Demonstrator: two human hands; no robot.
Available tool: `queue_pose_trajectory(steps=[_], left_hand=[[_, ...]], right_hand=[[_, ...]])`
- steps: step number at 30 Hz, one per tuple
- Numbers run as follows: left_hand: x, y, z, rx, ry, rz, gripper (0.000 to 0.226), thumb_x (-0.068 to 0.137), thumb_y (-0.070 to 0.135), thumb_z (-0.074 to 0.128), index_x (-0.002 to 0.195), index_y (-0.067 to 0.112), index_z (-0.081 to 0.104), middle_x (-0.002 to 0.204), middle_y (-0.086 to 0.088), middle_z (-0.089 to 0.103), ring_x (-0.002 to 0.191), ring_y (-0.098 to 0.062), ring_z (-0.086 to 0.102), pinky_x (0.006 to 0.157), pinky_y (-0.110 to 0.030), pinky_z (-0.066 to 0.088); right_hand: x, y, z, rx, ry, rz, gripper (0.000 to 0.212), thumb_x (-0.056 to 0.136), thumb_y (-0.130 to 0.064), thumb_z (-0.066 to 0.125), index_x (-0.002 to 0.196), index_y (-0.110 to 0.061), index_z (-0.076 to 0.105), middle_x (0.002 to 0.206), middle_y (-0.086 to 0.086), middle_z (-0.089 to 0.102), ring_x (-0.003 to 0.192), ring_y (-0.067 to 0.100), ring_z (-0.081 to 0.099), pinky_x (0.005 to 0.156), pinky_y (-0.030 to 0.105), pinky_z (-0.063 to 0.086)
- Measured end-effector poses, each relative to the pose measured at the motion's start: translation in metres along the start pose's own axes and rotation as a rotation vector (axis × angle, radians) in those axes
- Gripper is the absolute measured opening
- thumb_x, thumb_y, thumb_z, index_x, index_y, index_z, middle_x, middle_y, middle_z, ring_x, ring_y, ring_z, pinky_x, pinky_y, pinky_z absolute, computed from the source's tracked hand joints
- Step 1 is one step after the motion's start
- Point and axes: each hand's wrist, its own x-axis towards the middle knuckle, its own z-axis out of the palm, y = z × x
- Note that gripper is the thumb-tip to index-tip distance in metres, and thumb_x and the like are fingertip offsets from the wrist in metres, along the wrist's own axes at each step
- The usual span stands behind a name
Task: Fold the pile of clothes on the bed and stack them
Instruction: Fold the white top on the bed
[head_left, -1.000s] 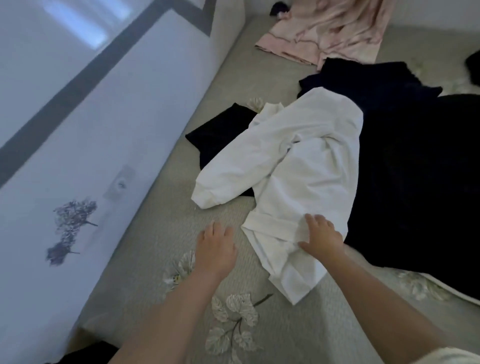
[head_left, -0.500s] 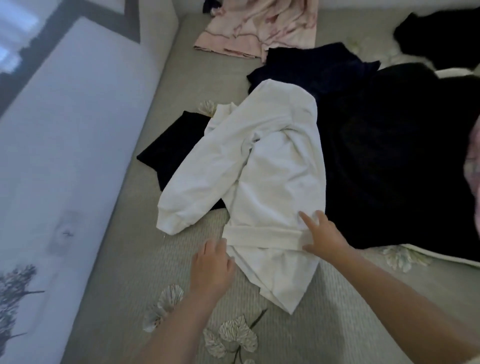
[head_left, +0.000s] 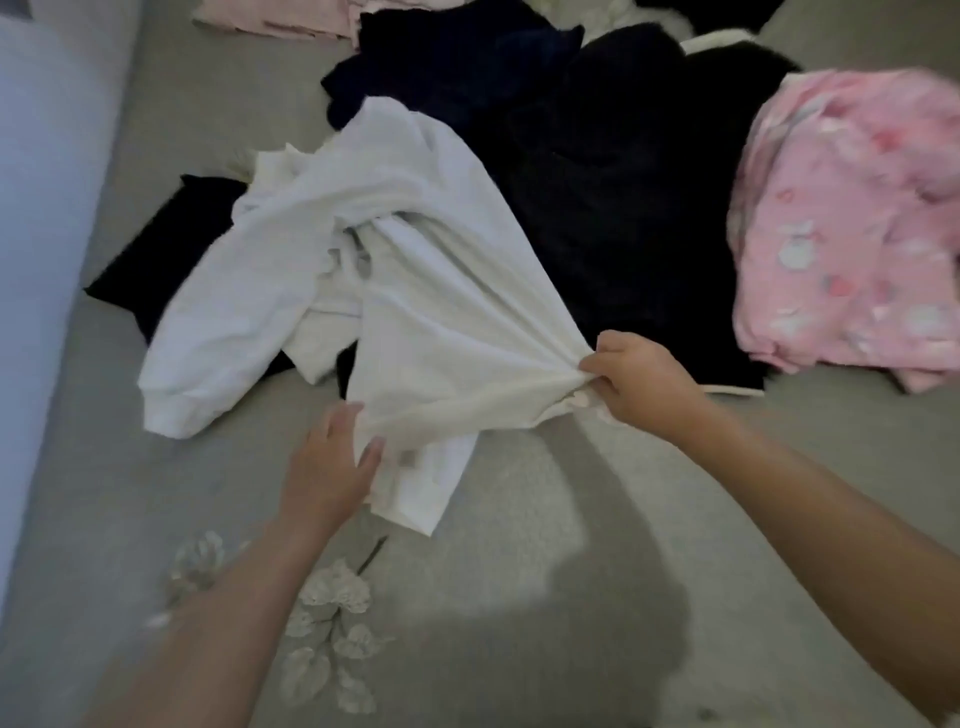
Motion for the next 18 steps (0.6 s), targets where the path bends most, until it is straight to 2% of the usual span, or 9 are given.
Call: queue_pose_trajectory(steps=[2,4,8,10,12,15,16,18], left_hand=[[-0.009,0.04,0.017,-0.108,0.048,0.056,0.046,0.092,0.023,0.052,0.127,-0.006,0.046,0.132,-0.026,0.045,0.12,-0.04,0.042,0.098,-0.043,0.031],[-0.019,0.084,0.041,-0.176,0.073,0.12,0.052,0.084,0.026,0.047,0.121,-0.011,0.05,0.124,-0.032,0.049,0.118,-0.045,0.044,0.1,-0.045,0.03],[-0.049,0.175,0.098,-0.193,-0.02,0.316,0.047,0.084,0.022,0.047,0.114,-0.014,0.055,0.115,-0.035,0.054,0.109,-0.049,0.05,0.097,-0.051,0.035],[-0.063,0.214,0.123,-0.174,-0.062,0.404,0.043,0.087,0.018,0.053,0.119,-0.01,0.053,0.123,-0.032,0.051,0.117,-0.045,0.046,0.102,-0.048,0.032],[-0.076,0.247,0.144,-0.145,-0.13,0.438,0.042,0.09,0.016,0.054,0.126,-0.003,0.05,0.135,-0.024,0.044,0.127,-0.036,0.038,0.106,-0.042,0.027],[-0.09,0.275,0.162,-0.084,-0.163,0.477,0.042,0.087,0.013,0.055,0.127,-0.002,0.05,0.137,-0.023,0.042,0.129,-0.034,0.036,0.104,-0.043,0.028],[-0.091,0.277,0.164,-0.068,-0.157,0.463,0.043,0.085,0.011,0.057,0.125,-0.003,0.051,0.136,-0.025,0.043,0.129,-0.036,0.037,0.104,-0.044,0.029],[-0.089,0.273,0.164,-0.039,-0.124,0.416,0.043,0.082,0.006,0.06,0.122,-0.007,0.053,0.131,-0.029,0.045,0.125,-0.041,0.04,0.102,-0.048,0.032]], right_hand=[[-0.055,0.037,-0.029,-0.014,-0.053,0.026,0.01,0.076,0.006,0.061,0.08,0.008,0.069,0.075,0.024,0.055,0.069,0.036,0.056,0.058,0.039,0.045],[-0.114,0.072,-0.044,-0.08,-0.18,0.084,0.012,0.076,0.005,0.062,0.084,0.005,0.071,0.078,0.025,0.057,0.072,0.037,0.058,0.059,0.036,0.043],[-0.214,0.131,-0.029,-0.21,-0.658,0.274,0.031,0.091,-0.014,0.048,0.118,-0.014,0.062,0.109,0.015,0.055,0.1,0.027,0.054,0.078,0.029,0.036],[-0.254,0.151,-0.015,-0.288,-0.804,0.352,0.034,0.093,-0.016,0.043,0.124,-0.02,0.057,0.12,0.011,0.052,0.11,0.023,0.051,0.089,0.027,0.037],[-0.29,0.17,-0.002,-0.397,-0.924,0.391,0.034,0.094,-0.019,0.043,0.126,-0.021,0.053,0.128,0.007,0.049,0.119,0.02,0.047,0.101,0.032,0.031],[-0.334,0.19,0.015,-0.55,-1.204,0.401,0.041,0.093,-0.03,0.049,0.132,-0.017,0.044,0.138,0.004,0.043,0.13,0.019,0.039,0.111,0.042,0.018],[-0.343,0.193,0.02,-0.57,-1.269,0.42,0.042,0.092,-0.03,0.05,0.132,-0.017,0.043,0.139,0.004,0.043,0.131,0.019,0.038,0.112,0.043,0.016],[-0.347,0.196,0.03,-0.555,-1.236,0.437,0.035,0.095,-0.023,0.044,0.129,-0.016,0.047,0.136,0.004,0.046,0.13,0.02,0.038,0.111,0.042,0.018]])
